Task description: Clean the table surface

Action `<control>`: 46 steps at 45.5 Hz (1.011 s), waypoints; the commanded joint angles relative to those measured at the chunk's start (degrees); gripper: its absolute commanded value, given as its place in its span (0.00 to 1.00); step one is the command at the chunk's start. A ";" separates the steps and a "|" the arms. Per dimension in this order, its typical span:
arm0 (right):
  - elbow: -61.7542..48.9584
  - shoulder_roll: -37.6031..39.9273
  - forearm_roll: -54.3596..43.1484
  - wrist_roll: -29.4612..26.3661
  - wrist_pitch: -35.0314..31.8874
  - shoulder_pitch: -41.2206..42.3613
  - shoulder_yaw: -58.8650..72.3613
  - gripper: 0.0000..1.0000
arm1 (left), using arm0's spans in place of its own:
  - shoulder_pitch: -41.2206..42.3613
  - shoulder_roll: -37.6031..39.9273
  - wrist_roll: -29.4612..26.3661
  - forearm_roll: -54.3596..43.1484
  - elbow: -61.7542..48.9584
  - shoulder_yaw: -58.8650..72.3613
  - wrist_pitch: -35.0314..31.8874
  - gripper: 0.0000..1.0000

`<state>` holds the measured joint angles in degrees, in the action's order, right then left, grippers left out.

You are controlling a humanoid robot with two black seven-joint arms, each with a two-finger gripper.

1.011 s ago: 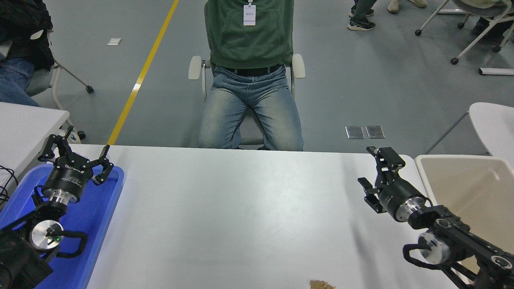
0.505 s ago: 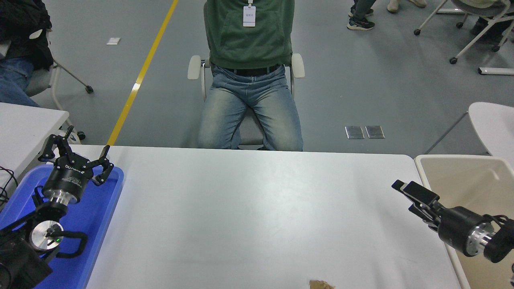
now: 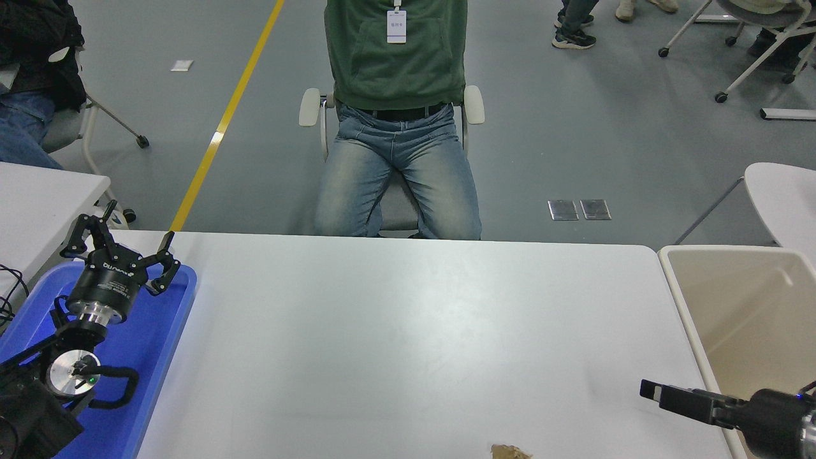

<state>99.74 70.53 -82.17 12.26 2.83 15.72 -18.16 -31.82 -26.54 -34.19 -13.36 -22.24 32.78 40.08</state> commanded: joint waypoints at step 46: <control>-10.35 -24.91 -0.80 1.19 -0.46 -2.62 5.06 0.99 | 0.00 0.00 0.00 0.00 0.00 0.00 0.00 1.00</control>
<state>91.09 50.00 -85.39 13.51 2.34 13.25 -13.07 -31.82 -26.54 -34.19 -13.36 -22.24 32.78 40.08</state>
